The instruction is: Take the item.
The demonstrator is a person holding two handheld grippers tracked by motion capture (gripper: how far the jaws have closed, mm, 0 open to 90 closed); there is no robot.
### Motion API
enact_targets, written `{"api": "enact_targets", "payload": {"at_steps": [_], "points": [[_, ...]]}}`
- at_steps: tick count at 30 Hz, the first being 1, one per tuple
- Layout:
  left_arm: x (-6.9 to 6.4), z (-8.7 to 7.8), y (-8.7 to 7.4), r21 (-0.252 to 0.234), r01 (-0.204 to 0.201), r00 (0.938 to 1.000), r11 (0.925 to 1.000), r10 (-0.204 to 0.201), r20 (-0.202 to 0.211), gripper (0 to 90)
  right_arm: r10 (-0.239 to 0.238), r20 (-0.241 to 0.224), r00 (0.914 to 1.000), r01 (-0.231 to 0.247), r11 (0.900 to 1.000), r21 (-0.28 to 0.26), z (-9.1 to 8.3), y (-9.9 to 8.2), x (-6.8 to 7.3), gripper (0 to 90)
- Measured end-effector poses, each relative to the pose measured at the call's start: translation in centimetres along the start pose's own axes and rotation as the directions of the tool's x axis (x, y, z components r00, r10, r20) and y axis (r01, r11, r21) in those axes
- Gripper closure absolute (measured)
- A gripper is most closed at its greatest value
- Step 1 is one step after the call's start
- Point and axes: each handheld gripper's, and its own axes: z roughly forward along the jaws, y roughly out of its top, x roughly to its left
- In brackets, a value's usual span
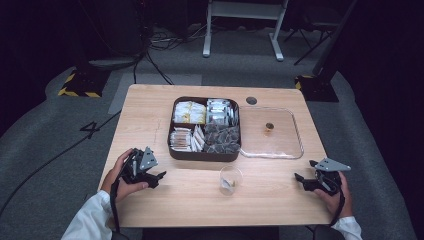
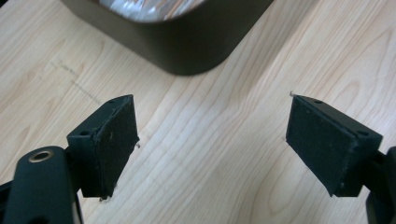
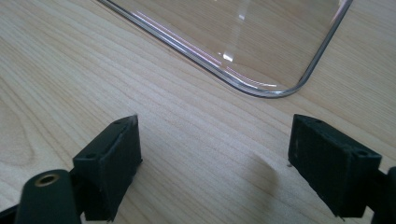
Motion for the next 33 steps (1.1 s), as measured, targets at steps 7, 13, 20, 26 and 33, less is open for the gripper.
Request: {"api": "enact_targets", "payload": {"at_steps": [7, 13, 20, 26, 33], "points": [[0.6, 0.3, -1.7, 0.028, 0.039, 0.9992, 0.9988, -0.039, -0.002, 16.8, 0.002, 0.0, 1.0, -0.002, 1.0, 0.0, 0.0, 0.0, 0.0, 17.4], [0.9, 0.6, -3.2, 0.037, 0.086, 0.9963, 0.9956, -0.086, 0.004, 16.8, 0.002, -0.001, 1.0, -0.002, 1.0, 0.001, 0.0, 0.0, 0.0, 17.4], [1.2, 0.4, -4.8, 0.023, 0.158, 0.9873, 0.9871, -0.158, 0.009, 16.8, 0.005, -0.004, 1.0, -0.005, 1.0, 0.001, 0.0, 0.0, -0.1, 17.4], [1.4, 0.3, -6.2, 0.007, 0.215, 0.9761, 0.9766, -0.215, 0.031, 16.8, 0.007, -0.007, 1.0, -0.006, 1.0, 0.003, 0.0, 0.0, -0.1, 17.4], [1.9, 0.3, -7.4, -0.023, 0.313, 0.9482, 0.9496, -0.311, 0.066, 16.3, 0.003, -0.004, 1.0, -0.003, 1.0, 0.002, 0.0, 0.0, -0.1, 17.5]]}}
